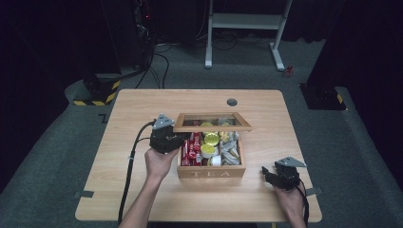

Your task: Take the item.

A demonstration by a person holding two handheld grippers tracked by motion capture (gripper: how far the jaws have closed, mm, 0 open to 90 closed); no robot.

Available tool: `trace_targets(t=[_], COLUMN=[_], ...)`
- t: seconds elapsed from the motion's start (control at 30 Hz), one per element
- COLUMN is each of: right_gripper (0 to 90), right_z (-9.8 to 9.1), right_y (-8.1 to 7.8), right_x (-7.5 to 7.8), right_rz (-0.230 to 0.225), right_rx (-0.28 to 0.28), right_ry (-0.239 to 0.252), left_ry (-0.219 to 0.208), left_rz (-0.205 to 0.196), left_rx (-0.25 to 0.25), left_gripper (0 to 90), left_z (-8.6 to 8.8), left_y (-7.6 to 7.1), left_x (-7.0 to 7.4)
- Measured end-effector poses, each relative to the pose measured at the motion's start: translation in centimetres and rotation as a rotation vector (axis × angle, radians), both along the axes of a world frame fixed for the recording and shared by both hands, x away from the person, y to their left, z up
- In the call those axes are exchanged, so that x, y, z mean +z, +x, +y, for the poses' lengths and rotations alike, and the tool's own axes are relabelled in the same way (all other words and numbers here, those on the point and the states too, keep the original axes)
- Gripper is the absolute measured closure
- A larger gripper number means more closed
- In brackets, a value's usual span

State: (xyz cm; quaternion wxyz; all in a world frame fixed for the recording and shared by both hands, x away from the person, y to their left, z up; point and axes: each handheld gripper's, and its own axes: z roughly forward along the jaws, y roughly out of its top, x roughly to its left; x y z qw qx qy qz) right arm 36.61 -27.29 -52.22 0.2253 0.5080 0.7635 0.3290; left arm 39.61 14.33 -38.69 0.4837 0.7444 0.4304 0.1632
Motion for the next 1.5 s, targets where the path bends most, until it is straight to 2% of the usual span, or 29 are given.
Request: trace_targets(t=[0.17, 0.27, 0.3, 0.47, 0.67, 0.7, 0.93, 1.0, 1.2, 1.5], right_gripper=[40.8, 39.7, 38.8, 39.4, 42.5, 43.3, 46.8, 47.3, 48.7, 48.6], right_z=[-0.1, -0.2, -0.1, -0.1, -0.4, -0.3, 0.4, 0.8, 1.5, 3.5], right_y=[0.0, -0.1, -0.3, -0.6, -1.1, -1.0, -0.8, -0.8, -0.6, 0.3], right_x=[0.2, 0.3, 0.4, 0.7, 2.0, 2.4, 3.4, 4.1, 5.8, 7.0], right_rz=[0.014, 0.037, 0.042, 0.050, 0.026, 0.029, 0.030, 0.006, -0.027, -0.039], right_rx=[0.015, 0.041, 0.067, 0.093, 0.120, 0.142, 0.185, 0.214, 0.259, 0.328], right_ry=[0.003, 0.063, 0.078, 0.107, 0.194, 0.209, 0.255, 0.258, 0.278, 0.263], left_ry=[-0.002, -0.003, -0.003, -0.009, -0.003, -0.004, -0.006, -0.008, -0.002, 0.006], left_rz=[-0.007, -0.009, -0.010, -0.011, -0.013, -0.011, -0.009, -0.007, -0.005, 0.002], left_rx=[-0.003, -0.010, -0.013, -0.018, -0.017, -0.018, -0.020, -0.021, -0.018, -0.014], left_gripper=[71.6, 71.6, 71.5, 71.6, 71.6, 71.6, 71.6, 71.7, 71.7, 71.6], left_z=[0.0, -0.1, -0.1, -0.2, -0.2, -0.2, -0.2, -0.2, 0.0, 0.0], left_y=[0.2, 0.2, 0.2, 0.2, 0.3, 0.3, 0.4, 0.4, 0.5, 0.7], left_x=[0.1, 0.3, 0.3, 0.4, 0.5, 0.6, 0.6, 0.6, 0.6, 0.7])
